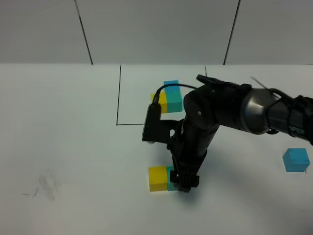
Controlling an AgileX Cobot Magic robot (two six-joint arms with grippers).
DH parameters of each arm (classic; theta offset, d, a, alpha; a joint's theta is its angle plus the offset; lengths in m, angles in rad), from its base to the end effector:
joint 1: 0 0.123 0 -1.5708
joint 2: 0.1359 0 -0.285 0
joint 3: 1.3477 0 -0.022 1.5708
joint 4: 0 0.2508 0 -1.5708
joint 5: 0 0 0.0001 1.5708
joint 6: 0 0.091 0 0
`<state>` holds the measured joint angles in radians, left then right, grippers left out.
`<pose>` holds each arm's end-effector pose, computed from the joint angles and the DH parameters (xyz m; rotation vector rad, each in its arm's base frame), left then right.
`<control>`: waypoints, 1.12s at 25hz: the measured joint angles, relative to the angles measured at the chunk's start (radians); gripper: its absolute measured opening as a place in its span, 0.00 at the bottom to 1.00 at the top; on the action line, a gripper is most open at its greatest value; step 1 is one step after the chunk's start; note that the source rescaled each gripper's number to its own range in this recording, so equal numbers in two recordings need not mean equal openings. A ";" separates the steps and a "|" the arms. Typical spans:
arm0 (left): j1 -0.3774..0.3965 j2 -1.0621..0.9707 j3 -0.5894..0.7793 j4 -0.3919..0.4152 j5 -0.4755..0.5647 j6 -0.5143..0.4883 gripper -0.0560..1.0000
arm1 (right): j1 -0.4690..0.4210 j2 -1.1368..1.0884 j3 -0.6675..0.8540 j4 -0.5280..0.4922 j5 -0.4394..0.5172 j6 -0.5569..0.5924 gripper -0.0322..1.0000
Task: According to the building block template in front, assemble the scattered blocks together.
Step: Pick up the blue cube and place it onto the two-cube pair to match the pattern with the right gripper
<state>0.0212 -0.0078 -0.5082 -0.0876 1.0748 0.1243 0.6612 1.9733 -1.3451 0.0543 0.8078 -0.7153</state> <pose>-0.0076 -0.0072 0.2786 0.1107 2.0363 -0.0136 0.3075 0.2438 0.1687 -1.8159 2.2842 0.0545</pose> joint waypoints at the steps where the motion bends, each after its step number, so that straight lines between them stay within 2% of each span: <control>1: 0.000 0.000 0.000 0.000 0.000 0.000 0.33 | -0.007 -0.026 0.002 -0.023 0.000 0.076 0.83; 6: 0.000 0.000 0.000 0.000 0.000 0.000 0.33 | -0.088 -0.177 0.085 -0.130 -0.021 0.448 0.83; 9: 0.000 0.000 0.000 0.000 0.000 0.000 0.33 | -0.150 -0.285 0.177 -0.199 -0.076 0.667 0.83; 12: 0.000 0.000 0.000 0.000 0.000 0.000 0.33 | -0.221 -0.394 0.275 -0.260 -0.143 0.855 0.83; 15: 0.000 0.000 0.000 0.000 0.000 0.000 0.33 | -0.304 -0.463 0.348 -0.293 -0.162 0.997 0.83; 20: 0.000 0.000 0.000 0.000 0.000 0.000 0.33 | -0.416 -0.482 0.384 -0.359 -0.127 1.123 0.83; 28: 0.000 0.000 0.000 0.000 0.000 0.000 0.33 | -0.501 -0.435 0.389 -0.382 -0.146 1.128 0.83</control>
<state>0.0212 -0.0078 -0.5082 -0.0876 1.0748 0.1243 0.1597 1.5382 -0.9565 -0.3273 0.6614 0.4129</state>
